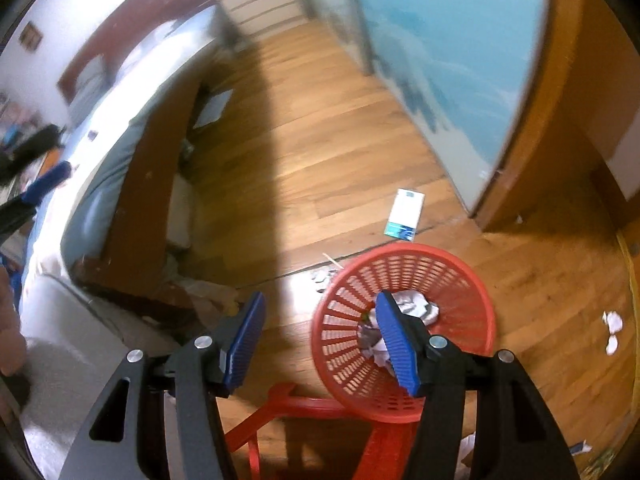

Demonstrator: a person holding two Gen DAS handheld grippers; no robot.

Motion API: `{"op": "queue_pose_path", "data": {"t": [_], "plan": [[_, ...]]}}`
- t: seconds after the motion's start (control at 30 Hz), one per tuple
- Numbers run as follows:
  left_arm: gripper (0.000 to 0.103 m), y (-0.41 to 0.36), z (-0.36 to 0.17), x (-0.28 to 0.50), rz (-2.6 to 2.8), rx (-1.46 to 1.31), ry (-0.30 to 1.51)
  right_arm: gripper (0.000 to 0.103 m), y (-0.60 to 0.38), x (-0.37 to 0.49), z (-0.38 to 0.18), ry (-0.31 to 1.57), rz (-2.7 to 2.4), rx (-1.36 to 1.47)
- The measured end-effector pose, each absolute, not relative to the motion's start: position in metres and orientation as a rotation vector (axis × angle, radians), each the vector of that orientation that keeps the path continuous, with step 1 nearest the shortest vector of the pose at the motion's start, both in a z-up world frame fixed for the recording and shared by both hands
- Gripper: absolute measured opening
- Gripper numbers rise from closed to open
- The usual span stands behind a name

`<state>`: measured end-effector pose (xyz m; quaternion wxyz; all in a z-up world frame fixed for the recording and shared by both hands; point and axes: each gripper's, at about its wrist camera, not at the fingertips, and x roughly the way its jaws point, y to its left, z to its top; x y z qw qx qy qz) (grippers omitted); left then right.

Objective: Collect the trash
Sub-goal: 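Move both open tools back over the bed, then grasp the white paper with the left tool while the right tool grasps the purple wrapper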

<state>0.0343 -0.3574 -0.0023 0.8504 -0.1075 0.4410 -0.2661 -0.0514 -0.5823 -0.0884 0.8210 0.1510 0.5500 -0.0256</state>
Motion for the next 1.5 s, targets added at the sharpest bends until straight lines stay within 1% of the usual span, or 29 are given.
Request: {"op": "queue_pose_path", "data": {"t": [0.13, 0.17, 0.2, 0.37, 0.6, 0.7, 0.73, 0.9, 1.03, 1.1, 1.2, 1.33, 1.5], "plan": [[0.075, -0.295, 0.014, 0.041, -0.469, -0.301, 0.836, 0.058, -0.547, -0.038, -0.081, 1.177, -0.016, 0.247], [0.078, -0.276, 0.017, 0.042, -0.444, -0.327, 0.808, 0.058, -0.541, -0.036, -0.079, 1.172, -0.009, 0.235], [0.078, -0.261, 0.017, 0.043, -0.416, -0.346, 0.786, 0.059, -0.535, -0.035, -0.075, 1.165, -0.002, 0.224], [0.078, -0.184, 0.005, 0.044, -0.244, -0.466, 0.734, 0.062, -0.49, -0.022, -0.051, 1.097, 0.068, 0.139], [0.078, -0.141, 0.006, 0.045, -0.159, -0.482, 0.709, 0.063, -0.434, 0.003, -0.021, 1.037, 0.185, 0.104], [0.083, -0.121, 0.009, 0.053, -0.13, -0.446, 0.694, 0.065, -0.416, 0.011, -0.012, 1.027, 0.217, 0.108], [0.085, -0.113, 0.006, 0.06, -0.109, -0.443, 0.68, 0.065, -0.41, 0.014, -0.01, 1.028, 0.229, 0.117], [0.085, -0.059, -0.009, 0.102, -0.023, -0.504, 0.704, 0.066, -0.374, 0.03, 0.003, 0.99, 0.304, 0.145], [0.088, -0.04, -0.018, 0.156, 0.032, -0.526, 0.713, 0.067, -0.339, 0.034, 0.016, 0.901, 0.356, 0.063], [0.088, -0.033, -0.025, 0.182, 0.054, -0.544, 0.736, 0.072, -0.327, 0.036, 0.022, 0.864, 0.387, 0.044], [0.088, -0.02, -0.04, 0.218, 0.097, -0.596, 0.763, 0.073, -0.311, 0.038, 0.03, 0.823, 0.427, 0.021], [0.088, -0.008, -0.057, 0.26, 0.208, -0.599, 0.834, 0.074, -0.3, 0.042, 0.033, 0.815, 0.459, 0.019], [0.088, -0.007, -0.075, 0.297, 0.175, -0.555, 0.869, 0.074, -0.292, 0.054, 0.027, 0.846, 0.468, 0.024]]}}
